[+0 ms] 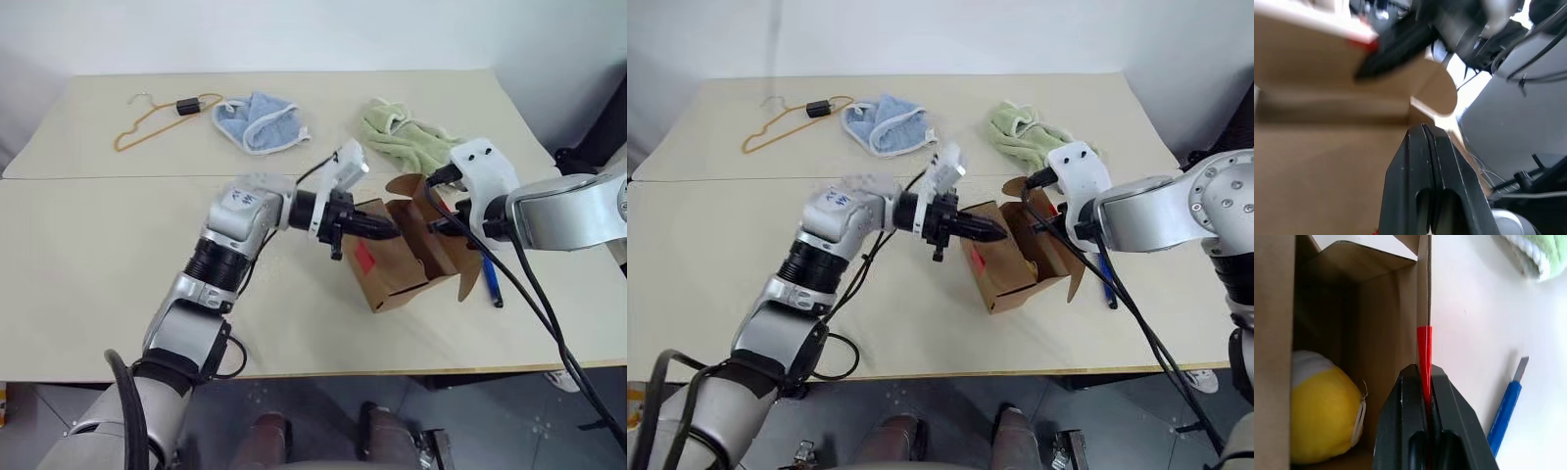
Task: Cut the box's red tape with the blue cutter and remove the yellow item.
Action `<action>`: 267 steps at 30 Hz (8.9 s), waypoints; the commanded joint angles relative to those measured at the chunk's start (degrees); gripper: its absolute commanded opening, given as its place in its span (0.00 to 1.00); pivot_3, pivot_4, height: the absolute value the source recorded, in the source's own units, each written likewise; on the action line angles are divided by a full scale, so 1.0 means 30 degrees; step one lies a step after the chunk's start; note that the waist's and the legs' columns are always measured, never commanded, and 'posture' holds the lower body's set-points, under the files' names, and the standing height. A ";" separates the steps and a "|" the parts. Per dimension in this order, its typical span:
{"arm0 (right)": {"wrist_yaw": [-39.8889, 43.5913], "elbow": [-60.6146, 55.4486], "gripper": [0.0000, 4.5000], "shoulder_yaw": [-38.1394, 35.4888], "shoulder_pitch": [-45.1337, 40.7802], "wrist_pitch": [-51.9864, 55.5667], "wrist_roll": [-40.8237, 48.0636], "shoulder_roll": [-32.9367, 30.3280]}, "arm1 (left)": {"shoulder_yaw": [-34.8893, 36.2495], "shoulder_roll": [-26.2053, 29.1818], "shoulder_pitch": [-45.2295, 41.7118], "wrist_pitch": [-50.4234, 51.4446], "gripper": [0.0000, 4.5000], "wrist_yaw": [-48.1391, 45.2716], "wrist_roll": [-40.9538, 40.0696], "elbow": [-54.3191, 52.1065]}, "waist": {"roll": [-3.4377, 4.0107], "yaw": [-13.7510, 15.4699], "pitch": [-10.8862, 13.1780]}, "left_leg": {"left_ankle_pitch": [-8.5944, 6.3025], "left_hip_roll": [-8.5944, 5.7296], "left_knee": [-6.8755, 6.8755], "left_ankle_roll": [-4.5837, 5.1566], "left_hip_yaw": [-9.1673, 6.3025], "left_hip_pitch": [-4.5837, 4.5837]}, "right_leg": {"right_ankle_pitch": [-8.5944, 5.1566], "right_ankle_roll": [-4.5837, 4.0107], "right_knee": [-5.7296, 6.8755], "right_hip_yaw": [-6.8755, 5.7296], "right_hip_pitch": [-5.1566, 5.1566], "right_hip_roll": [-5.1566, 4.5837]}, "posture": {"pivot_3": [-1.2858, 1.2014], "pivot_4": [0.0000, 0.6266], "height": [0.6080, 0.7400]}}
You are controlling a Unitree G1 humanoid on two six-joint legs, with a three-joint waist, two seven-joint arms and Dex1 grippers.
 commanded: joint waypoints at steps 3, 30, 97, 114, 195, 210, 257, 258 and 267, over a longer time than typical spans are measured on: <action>0.0644 -0.1042 0.00 -0.0943 0.0186 -0.0887 0.0271 -0.1479 | -0.0909 0.1239 0.0521 -0.0634 0.00 -0.0246 0.1002 -0.0077 | 0.0003 0.0072 -0.0003 | -0.0001 -0.0004 0.0005 0.0002 0.0001 -0.0006 | 0.0000 0.0000 0.0000 0.0002 -0.0003 -0.0003 | 0.52 0.24 1.00; 0.1682 -0.1487 0.00 -0.5018 0.8047 -0.3381 0.0271 -0.1052 | -0.1783 0.3270 0.2042 -0.2089 0.00 0.0194 0.2851 0.1185 | -0.0011 0.0081 -0.0021 | 0.0023 -0.0004 0.0007 0.0052 0.0014 0.0166 | 0.0084 0.0002 -0.0056 0.0019 0.0183 -0.0004 | 0.52 0.24 1.00; 0.6660 -0.2960 0.99 -0.6618 1.0367 -0.4209 -0.0617 -0.2987 | -0.3132 0.4177 0.2697 -0.2190 0.00 -0.1649 0.2495 -0.0280 | 0.0037 0.0655 -0.0059 | -0.0007 0.0005 0.0018 0.0096 -0.0004 0.0349 | 0.0113 0.0039 -0.0201 -0.0032 0.0472 -0.0006 | 0.52 0.24 1.00; 0.6824 -0.3579 0.99 -0.6244 1.3035 -0.4912 -0.1739 -0.1744 | -0.3276 0.4192 0.3773 -0.2951 0.00 -0.1320 0.3610 0.0954 | 0.0011 0.1092 -0.0123 | 0.0015 -0.0006 0.0023 0.0125 -0.0051 0.0272 | 0.0205 0.0010 -0.0318 -0.0066 0.0475 0.0002 | 0.52 0.24 1.00; 1.4826 -0.6088 0.01 -1.6307 1.0445 0.5061 -1.2444 0.6785 | -0.1896 0.3123 0.2078 -0.1461 0.00 -0.1248 0.3094 -0.1186 | 0.0096 0.0047 -0.0130 | -0.0003 0.0029 0.0022 0.0093 0.0170 0.0314 | 0.0247 0.0026 -0.0191 -0.0082 0.0315 -0.0024 | 0.52 0.24 1.00; 0.1818 -0.8768 0.01 -0.8912 1.0911 -0.7161 0.0271 0.0482 | -0.2263 0.3703 0.2857 -0.2058 0.00 -0.0695 0.3668 -0.1762 | 0.0109 0.0050 -0.0153 | -0.0003 0.0039 0.0022 0.0101 0.0216 0.0356 | 0.0242 0.0008 -0.0175 -0.0053 0.0329 -0.0016 | 0.52 0.24 1.00; 0.8082 -0.8427 0.01 -0.9602 1.9877 -1.2042 0.0161 -0.1213 | -0.2568 0.3150 0.2682 -0.3934 0.00 0.0511 0.5232 0.0276 | 0.0008 0.0852 -0.0133 | -0.0061 0.0100 0.0009 0.0214 0.0087 0.0401 | 0.0266 -0.0119 -0.0403 -0.0145 0.0524 0.0023 | 0.52 0.24 1.00; 0.8379 -0.7957 0.01 -0.9490 1.9606 -1.1613 -0.0066 -0.1228 | -0.2582 0.3075 0.2621 -0.4060 0.00 0.0495 0.5290 0.0420 | 0.0044 0.0884 -0.0118 | -0.0053 0.0097 0.0010 0.0210 0.0086 0.0383 | 0.0271 -0.0123 -0.0397 -0.0146 0.0512 0.0023 | 0.52 0.24 1.00; 1.0918 -0.5604 0.01 -0.8454 1.8385 -0.9036 -0.3211 -0.0165 | -0.2565 0.2606 0.2337 -0.4540 0.00 0.0407 0.5565 0.0958 | 0.0091 0.1074 -0.0106 | -0.0005 0.0048 0.0007 0.0166 0.0092 0.0305 | 0.0318 -0.0064 -0.0415 -0.0148 0.0469 0.0014 | 0.52 0.24 1.00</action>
